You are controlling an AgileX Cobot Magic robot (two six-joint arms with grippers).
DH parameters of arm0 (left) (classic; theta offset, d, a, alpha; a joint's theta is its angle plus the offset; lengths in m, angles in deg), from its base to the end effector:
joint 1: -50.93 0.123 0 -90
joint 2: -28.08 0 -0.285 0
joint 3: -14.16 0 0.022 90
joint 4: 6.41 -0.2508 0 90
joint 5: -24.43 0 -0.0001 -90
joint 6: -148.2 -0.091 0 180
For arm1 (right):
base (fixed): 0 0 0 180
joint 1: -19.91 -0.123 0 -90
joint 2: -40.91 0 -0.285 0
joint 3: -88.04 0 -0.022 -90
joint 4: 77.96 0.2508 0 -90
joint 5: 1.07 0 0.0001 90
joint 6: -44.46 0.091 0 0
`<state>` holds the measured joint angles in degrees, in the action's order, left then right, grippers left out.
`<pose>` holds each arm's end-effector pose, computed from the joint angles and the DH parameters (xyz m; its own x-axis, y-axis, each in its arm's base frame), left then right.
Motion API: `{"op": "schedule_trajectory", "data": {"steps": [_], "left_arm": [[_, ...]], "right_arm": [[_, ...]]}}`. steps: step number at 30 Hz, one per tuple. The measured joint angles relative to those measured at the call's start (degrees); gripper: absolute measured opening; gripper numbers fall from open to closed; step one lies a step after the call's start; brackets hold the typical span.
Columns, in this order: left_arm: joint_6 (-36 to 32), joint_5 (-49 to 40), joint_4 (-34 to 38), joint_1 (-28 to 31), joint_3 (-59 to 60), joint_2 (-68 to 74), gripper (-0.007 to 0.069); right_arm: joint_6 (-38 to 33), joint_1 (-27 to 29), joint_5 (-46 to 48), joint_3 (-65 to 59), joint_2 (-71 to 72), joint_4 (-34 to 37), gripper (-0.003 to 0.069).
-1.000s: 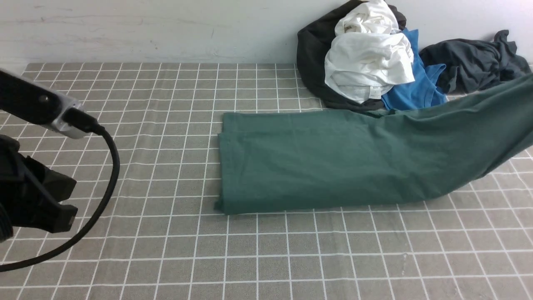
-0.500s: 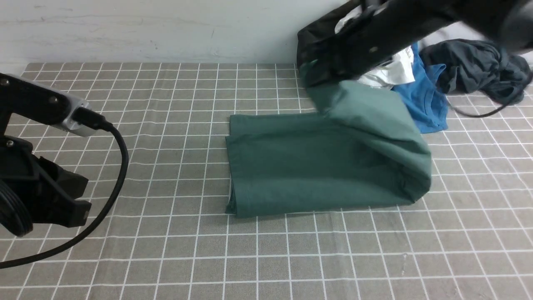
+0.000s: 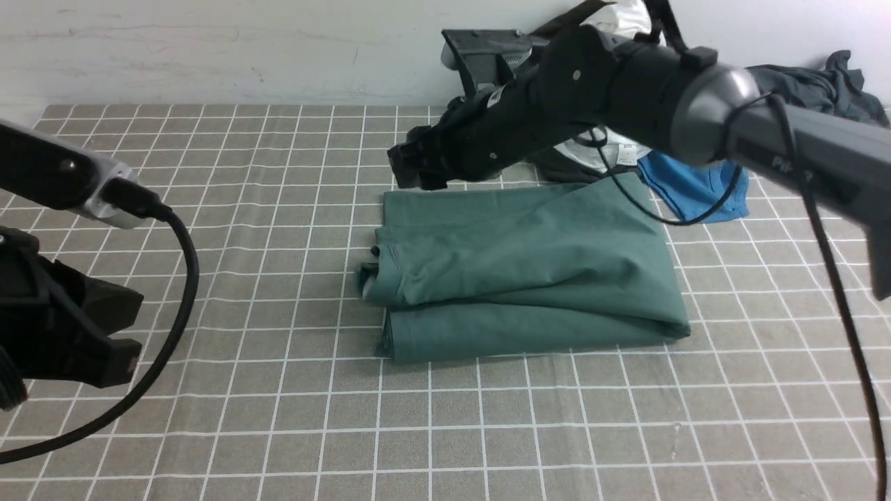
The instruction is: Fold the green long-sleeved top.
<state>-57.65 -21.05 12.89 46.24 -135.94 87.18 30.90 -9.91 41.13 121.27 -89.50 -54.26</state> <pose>0.1665 -0.0352 0.3337 -0.6100 0.2537 -0.7507 0.3877 0.9218 -0.0035 0.4182 0.2681 0.2665 -0.6810 -0.3041 -0.6661 -0.5878 0.7695 0.2496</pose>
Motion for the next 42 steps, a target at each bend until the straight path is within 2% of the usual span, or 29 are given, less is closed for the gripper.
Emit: {"op": "schedule_trajectory", "data": {"steps": [4,9,12,13,14,16,19,21,22,23,26,27,28,30,32,35,42], "left_arm": [[-0.11,1.56,0.13,0.00,1.37,-3.27,-0.0008],[-2.28,5.17,2.56,0.00,4.35,-8.05,-0.0008],[-7.83,8.09,6.48,0.00,5.74,-14.03,-0.0008],[-8.26,8.25,6.76,0.00,5.85,-14.41,-0.0008],[-12.52,9.94,9.55,0.00,7.24,-18.02,-0.0008],[-17.92,11.93,13.24,0.00,9.55,-21.89,-0.0008],[-26.54,15.21,18.46,0.00,13.36,-26.89,-0.0008],[-32.08,18.37,22.54,0.00,16.02,-29.79,-0.0008],[-32.65,18.75,22.95,0.00,16.32,-30.37,-0.0008],[-37.33,22.37,27.05,0.00,18.98,-32.49,-0.0008],[-42.11,29.03,34.93,0.00,22.41,-35.25,-0.0008],[-42.58,29.56,35.58,0.00,22.80,-35.40,-0.0008],[-44.09,33.62,40.78,0.00,23.94,-36.42,-0.0008],[-45.98,37.86,46.80,0.00,24.89,-37.18,-0.0008],[-47.93,40.38,51.59,0.00,25.16,-37.24,-0.0008],[-50.72,41.52,55.81,0.00,25.98,-37.24,-0.0008],[-53.03,42.27,57.39,0.00,28.69,-37.24,-0.0008]], "right_arm": [[0.00,1.48,5.59,0.05,1.43,-4.52,0.0389],[0.49,1.62,12.54,0.05,-2.49,-6.18,0.0300],[0.90,1.10,14.15,0.05,-8.39,1.50,0.0175],[0.62,1.03,14.06,0.05,-8.71,2.08,0.0167],[-1.22,0.33,12.89,0.05,-10.92,6.84,0.0108],[-4.82,-0.80,10.15,0.05,-12.25,12.29,0.0041],[-9.61,-2.02,6.38,0.37,-11.83,17.63,-0.0002],[-11.45,-2.17,5.78,1.66,-10.72,18.16,-0.0010],[-11.69,-2.17,5.78,1.86,-10.53,17.89,-0.0010],[-12.26,-2.17,6.75,3.70,-8.77,15.20,-0.0010],[-11.77,-2.17,13.24,8.11,-3.39,4.85,-0.0010],[-11.39,-2.17,13.85,8.74,-2.51,4.04,-0.0010],[-9.99,-2.17,17.81,10.54,0.18,-2.03,-0.0010],[-7.28,-2.17,24.94,12.95,5.51,-10.91,-0.0011],[-4.12,-1.97,27.99,12.70,10.72,-18.30,-0.0011],[0.51,-1.78,29.04,8.04,18.88,-26.14,-0.0011],[5.00,-1.71,29.89,-12.94,36.94,-34.63,-0.0011]]}}
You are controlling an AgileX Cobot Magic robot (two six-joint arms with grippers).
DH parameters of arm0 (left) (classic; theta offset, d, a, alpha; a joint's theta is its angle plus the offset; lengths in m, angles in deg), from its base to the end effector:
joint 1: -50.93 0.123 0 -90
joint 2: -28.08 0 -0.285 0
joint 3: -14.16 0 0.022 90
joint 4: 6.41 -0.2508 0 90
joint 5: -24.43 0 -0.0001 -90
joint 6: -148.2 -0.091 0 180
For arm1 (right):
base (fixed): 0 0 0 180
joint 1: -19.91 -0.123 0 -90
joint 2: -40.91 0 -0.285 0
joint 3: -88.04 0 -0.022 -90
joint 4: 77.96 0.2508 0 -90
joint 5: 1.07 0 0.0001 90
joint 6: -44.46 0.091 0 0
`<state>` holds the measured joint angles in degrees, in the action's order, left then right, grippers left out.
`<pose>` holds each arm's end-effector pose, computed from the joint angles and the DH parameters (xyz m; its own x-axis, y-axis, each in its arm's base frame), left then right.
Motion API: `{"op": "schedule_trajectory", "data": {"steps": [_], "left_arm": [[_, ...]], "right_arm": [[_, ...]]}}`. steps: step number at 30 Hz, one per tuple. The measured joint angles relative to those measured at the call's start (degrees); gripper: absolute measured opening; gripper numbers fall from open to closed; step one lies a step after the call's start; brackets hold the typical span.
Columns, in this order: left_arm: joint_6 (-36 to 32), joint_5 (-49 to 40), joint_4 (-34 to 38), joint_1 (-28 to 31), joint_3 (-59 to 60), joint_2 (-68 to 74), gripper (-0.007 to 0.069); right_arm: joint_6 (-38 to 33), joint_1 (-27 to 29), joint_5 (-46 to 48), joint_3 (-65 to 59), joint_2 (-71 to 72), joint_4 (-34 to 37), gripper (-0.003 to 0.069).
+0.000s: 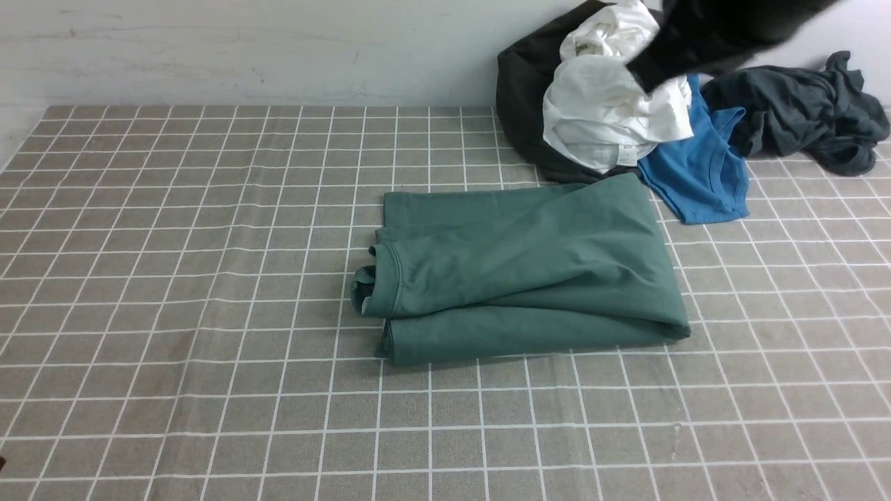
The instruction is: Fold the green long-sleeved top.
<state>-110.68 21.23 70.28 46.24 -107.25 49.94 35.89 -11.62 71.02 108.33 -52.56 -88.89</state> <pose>0.0683 -0.0107 0.3063 0.1578 0.0257 -0.9871 0.1292 0.9905 0.0464 0.2662 0.1441 0.4278 -0.5944 -0.6040 -0.5310 -0.5615 0.7844 -0.2636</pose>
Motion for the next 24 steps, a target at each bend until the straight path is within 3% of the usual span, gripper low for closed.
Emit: {"op": "schedule_trajectory", "data": {"steps": [6,9,12,16,18,24], "left_arm": [[-0.11,0.53,1.96,-0.18,0.41,0.00,-0.0008],[-0.11,0.53,3.75,-0.18,0.41,0.00,-0.0008],[-0.11,0.59,7.44,-0.18,0.41,0.00,-0.0008],[-0.11,0.83,11.56,-0.18,0.41,0.00,-0.0008],[-0.11,1.50,16.55,-0.18,0.41,0.00,-0.0008],[-0.11,1.99,21.55,-0.18,0.41,0.00,-0.0008]], "right_arm": [[5.03,0.00,-0.58,-22.04,12.82,-2.00,-0.0011],[8.88,0.00,-6.81,-31.54,19.03,-1.65,-0.0011],[17.61,0.00,-24.52,-44.94,29.45,0.13,-0.0011],[20.38,0.00,-41.41,-56.14,37.77,-0.12,-0.0011],[21.11,0.00,-55.85,-65.59,43.86,-2.73,-0.0011],[21.75,0.00,-72.09,-78.95,50.31,-5.10,-0.0011]]}}
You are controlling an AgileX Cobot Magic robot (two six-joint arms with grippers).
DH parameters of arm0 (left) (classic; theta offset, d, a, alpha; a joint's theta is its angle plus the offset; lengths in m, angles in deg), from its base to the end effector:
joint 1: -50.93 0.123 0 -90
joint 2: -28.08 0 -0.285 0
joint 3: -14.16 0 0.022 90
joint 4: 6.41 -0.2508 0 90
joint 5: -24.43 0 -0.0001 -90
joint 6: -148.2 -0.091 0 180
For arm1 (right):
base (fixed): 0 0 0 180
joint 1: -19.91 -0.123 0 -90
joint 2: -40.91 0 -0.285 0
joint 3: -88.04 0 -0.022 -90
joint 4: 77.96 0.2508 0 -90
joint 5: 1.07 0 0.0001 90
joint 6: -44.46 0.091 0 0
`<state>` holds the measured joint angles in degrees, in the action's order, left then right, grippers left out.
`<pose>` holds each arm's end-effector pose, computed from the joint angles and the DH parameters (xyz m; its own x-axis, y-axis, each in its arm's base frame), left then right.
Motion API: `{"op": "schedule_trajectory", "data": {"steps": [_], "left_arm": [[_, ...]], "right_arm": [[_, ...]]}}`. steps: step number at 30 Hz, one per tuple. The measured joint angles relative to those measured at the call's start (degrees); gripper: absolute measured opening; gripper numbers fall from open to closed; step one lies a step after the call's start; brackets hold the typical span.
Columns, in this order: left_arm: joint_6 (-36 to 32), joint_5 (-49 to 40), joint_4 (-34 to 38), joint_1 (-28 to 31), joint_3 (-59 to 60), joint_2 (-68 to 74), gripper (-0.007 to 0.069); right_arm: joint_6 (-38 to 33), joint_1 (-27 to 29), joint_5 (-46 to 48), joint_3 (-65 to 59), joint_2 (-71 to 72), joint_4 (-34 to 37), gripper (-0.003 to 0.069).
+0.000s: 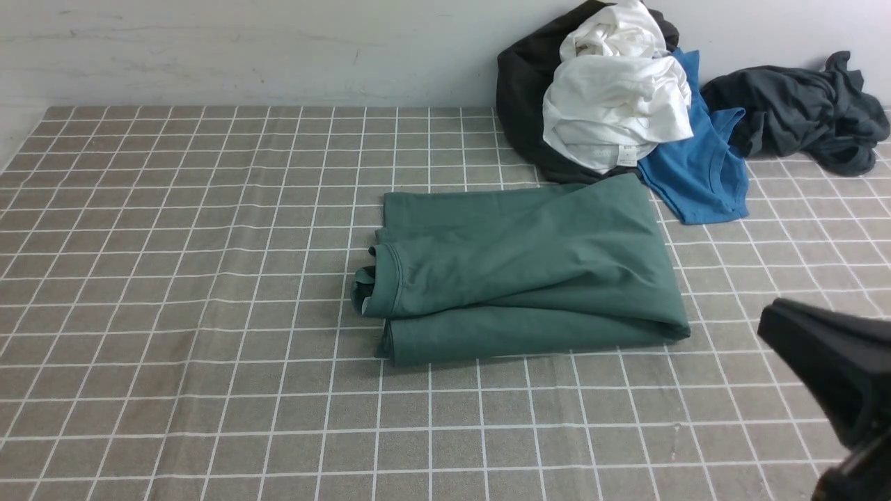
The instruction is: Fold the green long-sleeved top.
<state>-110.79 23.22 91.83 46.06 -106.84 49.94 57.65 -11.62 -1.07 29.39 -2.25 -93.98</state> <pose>0.0690 -0.0079 0.3054 0.1175 -0.3409 -0.9327 0.1527 0.9343 -0.3222 0.1118 0.0686 0.2694 -0.1484 -0.1490 -0.9776 -0.5309 0.8460 -0.0483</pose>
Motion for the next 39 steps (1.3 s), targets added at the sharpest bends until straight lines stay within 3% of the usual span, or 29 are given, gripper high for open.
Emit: {"op": "schedule_trajectory", "data": {"steps": [13,21,25,28,32,39], "left_arm": [[0.00,0.00,0.48,0.00,0.00,0.00,-0.0008],[0.00,0.04,0.54,0.00,0.05,0.00,-0.0008],[0.00,0.04,0.54,0.00,0.05,0.00,-0.0008],[0.00,0.04,0.59,0.00,0.05,0.00,-0.0008],[0.00,0.04,0.59,0.00,0.05,0.00,-0.0008],[0.00,0.04,0.59,0.00,0.05,0.00,-0.0008]], "right_arm": [[1.06,0.00,-4.76,-18.74,1.80,-0.34,-0.0011],[1.23,1.78,5.53,-20.12,7.40,-0.38,-0.0011],[1.27,6.93,5.65,-20.12,12.95,-0.38,-0.0011],[1.27,15.30,5.77,-20.12,20.38,-0.38,-0.0011],[1.27,21.98,6.02,-20.12,26.93,-0.38,-0.0011],[1.27,28.40,6.00,-20.12,35.47,-0.38,-0.0011]]}}
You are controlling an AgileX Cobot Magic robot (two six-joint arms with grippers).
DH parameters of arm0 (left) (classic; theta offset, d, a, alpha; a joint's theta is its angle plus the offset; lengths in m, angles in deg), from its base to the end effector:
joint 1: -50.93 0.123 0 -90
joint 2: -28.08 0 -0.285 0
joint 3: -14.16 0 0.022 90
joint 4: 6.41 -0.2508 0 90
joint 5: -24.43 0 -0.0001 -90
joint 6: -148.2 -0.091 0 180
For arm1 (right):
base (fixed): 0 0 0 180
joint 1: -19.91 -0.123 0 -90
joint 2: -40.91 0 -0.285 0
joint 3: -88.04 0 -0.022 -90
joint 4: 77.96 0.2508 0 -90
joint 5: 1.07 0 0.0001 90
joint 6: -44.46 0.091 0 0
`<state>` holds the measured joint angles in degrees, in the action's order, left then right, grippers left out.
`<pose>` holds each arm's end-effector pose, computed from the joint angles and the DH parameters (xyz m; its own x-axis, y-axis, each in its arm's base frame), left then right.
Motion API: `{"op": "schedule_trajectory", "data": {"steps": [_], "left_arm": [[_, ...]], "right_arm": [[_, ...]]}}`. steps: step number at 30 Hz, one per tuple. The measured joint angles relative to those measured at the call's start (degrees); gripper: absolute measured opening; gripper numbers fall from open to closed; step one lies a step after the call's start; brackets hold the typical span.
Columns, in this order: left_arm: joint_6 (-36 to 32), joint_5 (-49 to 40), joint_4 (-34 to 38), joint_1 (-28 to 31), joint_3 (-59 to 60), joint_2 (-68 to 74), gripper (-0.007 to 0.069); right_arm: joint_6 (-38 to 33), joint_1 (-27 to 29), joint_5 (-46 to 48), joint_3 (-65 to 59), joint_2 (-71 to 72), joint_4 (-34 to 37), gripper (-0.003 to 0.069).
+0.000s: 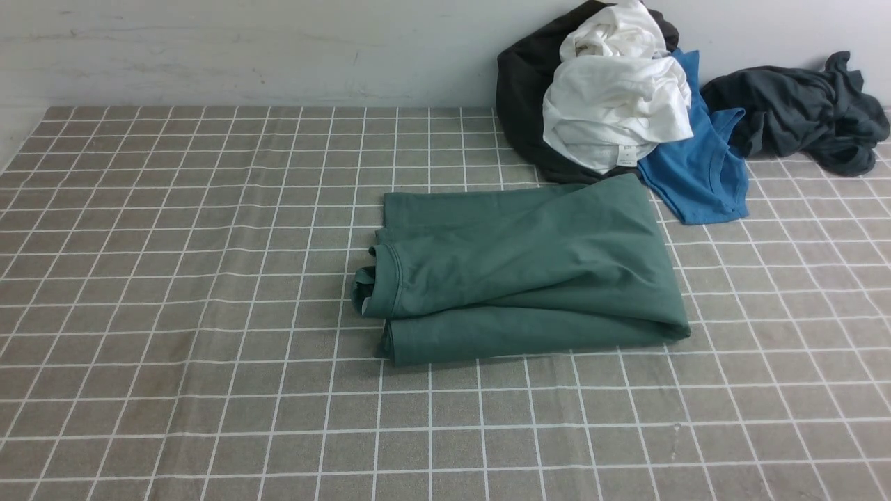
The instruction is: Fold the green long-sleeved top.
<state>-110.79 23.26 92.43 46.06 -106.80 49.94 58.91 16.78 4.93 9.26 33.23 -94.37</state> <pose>0.0690 -0.0078 0.3052 0.1156 -0.3506 -0.9294 0.1531 0.9307 -0.3321 0.0575 0.0004 0.1949 -0.0378 -0.0348 -0.9987 -0.0264 0.9991 -0.0338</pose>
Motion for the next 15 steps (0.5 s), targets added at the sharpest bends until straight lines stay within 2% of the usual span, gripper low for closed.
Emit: {"op": "schedule_trajectory", "data": {"steps": [8,10,12,13,14,15], "left_arm": [[0.00,0.00,0.00,0.00,0.00,0.00,-0.0008],[0.00,0.00,0.00,0.00,0.00,0.00,-0.0008],[0.00,0.00,0.00,0.00,0.00,0.00,-0.0008],[0.00,0.00,0.00,0.00,0.00,0.00,-0.0008],[0.00,0.00,0.00,0.00,0.00,0.00,-0.0008],[0.00,0.00,0.00,0.00,0.00,0.00,-0.0008]], "right_arm": [[-0.34,1.11,-0.13,0.00,0.45,0.80,-0.0011],[-2.99,1.11,-0.01,0.00,0.45,2.84,-0.0011],[-9.33,1.11,-0.01,0.00,0.45,11.50,-0.0011],[-9.81,1.11,-0.01,0.00,0.45,12.30,-0.0011],[-13.31,1.11,0.01,0.00,0.45,17.69,-0.0011],[-13.80,1.11,0.06,0.00,0.45,19.06,-0.0011]]}}
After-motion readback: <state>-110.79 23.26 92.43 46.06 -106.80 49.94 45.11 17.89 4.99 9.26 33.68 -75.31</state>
